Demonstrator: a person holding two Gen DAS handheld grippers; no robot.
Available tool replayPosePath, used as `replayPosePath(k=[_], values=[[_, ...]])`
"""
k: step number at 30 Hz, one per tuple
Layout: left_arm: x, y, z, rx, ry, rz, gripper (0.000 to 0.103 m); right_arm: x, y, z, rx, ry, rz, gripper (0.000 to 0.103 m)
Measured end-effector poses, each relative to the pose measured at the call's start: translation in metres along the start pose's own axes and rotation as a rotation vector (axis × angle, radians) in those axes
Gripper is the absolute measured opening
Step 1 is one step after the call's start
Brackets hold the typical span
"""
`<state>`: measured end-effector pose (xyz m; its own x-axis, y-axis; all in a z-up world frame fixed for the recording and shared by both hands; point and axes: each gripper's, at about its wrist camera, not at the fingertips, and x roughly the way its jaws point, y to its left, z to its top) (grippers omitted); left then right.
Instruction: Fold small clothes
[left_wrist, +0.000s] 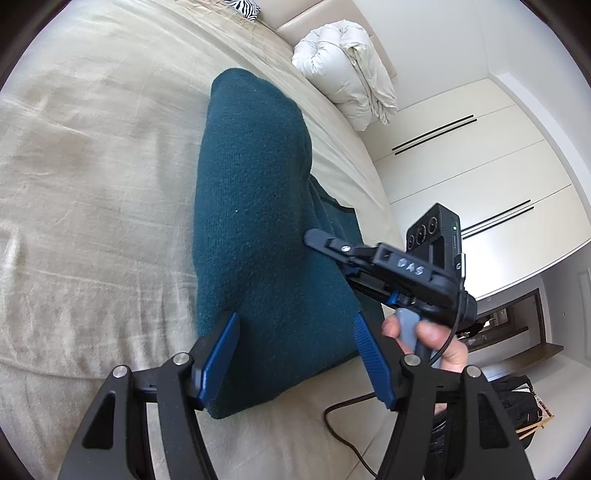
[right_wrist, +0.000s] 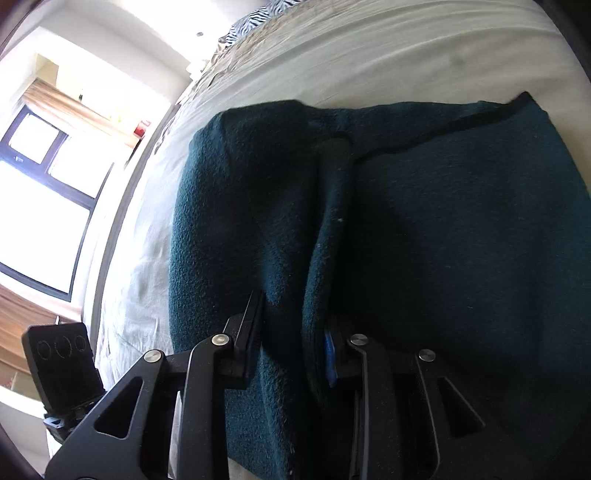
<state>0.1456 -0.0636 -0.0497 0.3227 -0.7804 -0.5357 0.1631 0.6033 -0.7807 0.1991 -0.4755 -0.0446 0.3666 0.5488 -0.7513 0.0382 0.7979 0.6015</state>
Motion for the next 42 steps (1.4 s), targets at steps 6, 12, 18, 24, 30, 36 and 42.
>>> replayPosePath(k=[6, 12, 18, 24, 30, 36, 42], values=[[0.005, 0.004, 0.002, -0.014, 0.005, 0.003, 0.067, -0.037, -0.002, 0.004, 0.033, -0.079, 0.092, 0.027], [0.008, 0.002, 0.004, -0.015, 0.011, 0.005, 0.068, -0.008, 0.023, -0.003, -0.001, -0.004, 0.074, 0.027], [0.009, 0.006, 0.006, -0.021, 0.017, -0.002, 0.068, 0.018, 0.02, -0.005, 0.029, 0.043, 0.042, 0.027], [0.01, 0.005, 0.007, -0.022, 0.018, 0.004, 0.07, 0.008, 0.033, -0.005, -0.057, 0.01, 0.031, 0.023], [0.011, -0.008, 0.01, 0.007, 0.012, -0.001, 0.07, -0.022, 0.009, -0.008, -0.044, -0.058, -0.008, 0.009], [0.028, -0.024, 0.012, 0.071, 0.023, 0.03, 0.07, -0.031, -0.015, -0.012, 0.029, -0.094, 0.003, 0.009], [0.051, -0.011, 0.017, 0.06, 0.064, 0.061, 0.069, -0.016, -0.026, -0.015, 0.049, -0.04, 0.05, 0.014]])
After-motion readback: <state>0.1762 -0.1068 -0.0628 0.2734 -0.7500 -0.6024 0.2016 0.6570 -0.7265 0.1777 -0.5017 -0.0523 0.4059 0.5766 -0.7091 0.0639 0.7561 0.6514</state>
